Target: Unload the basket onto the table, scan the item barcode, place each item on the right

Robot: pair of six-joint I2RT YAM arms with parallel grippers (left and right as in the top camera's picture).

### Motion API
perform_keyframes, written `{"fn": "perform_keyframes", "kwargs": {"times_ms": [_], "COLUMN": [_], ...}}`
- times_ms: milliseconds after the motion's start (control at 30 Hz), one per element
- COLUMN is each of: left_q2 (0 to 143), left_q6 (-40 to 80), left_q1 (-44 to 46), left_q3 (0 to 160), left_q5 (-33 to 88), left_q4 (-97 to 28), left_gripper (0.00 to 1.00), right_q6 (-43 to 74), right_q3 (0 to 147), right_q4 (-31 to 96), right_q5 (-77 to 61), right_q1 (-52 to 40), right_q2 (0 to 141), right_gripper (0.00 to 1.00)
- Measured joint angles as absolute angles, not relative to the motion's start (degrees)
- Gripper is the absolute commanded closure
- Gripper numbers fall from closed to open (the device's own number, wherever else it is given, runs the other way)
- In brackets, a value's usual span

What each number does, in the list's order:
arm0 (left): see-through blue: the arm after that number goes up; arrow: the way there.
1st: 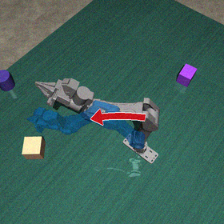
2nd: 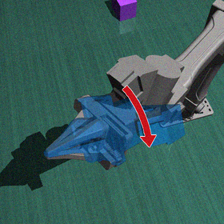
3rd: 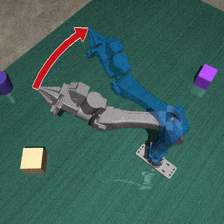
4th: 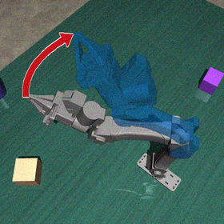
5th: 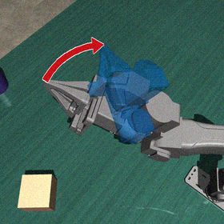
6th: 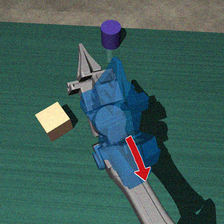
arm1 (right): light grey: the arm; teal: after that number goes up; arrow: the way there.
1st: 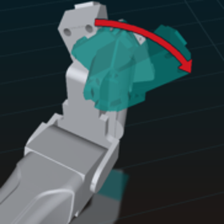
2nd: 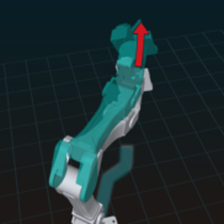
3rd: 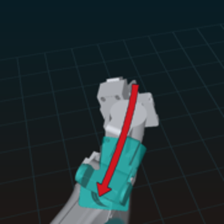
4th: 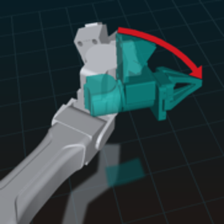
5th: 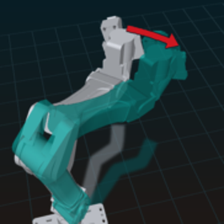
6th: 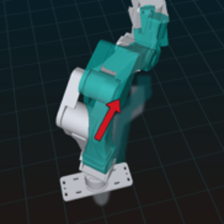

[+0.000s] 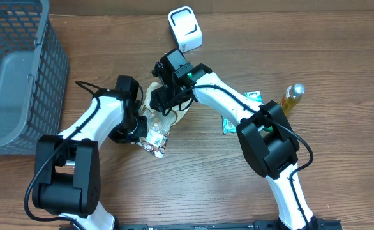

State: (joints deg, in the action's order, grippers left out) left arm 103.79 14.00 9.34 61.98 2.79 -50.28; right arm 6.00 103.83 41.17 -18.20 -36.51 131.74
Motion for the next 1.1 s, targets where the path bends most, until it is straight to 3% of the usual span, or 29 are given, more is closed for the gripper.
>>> {"fn": "perform_keyframes", "kwargs": {"times_ms": [700, 1100], "left_q2": [103.1, 103.1], "left_q6": [14.0, 14.0], "left_q1": [9.4, 9.4], "left_q3": [59.2, 59.2], "left_q5": [1.2, 1.2], "left_q4": [-44.2, -44.1], "left_gripper": [0.96, 0.96], "right_q6": [6.0, 5.9], "right_q3": [103.5, 103.5], "right_q4": [42.0, 40.0], "right_q5": [-17.5, -15.6], "right_q1": [-36.5, -36.4], "right_q2": [131.4, 131.3], "right_gripper": [0.09, 0.05]}}
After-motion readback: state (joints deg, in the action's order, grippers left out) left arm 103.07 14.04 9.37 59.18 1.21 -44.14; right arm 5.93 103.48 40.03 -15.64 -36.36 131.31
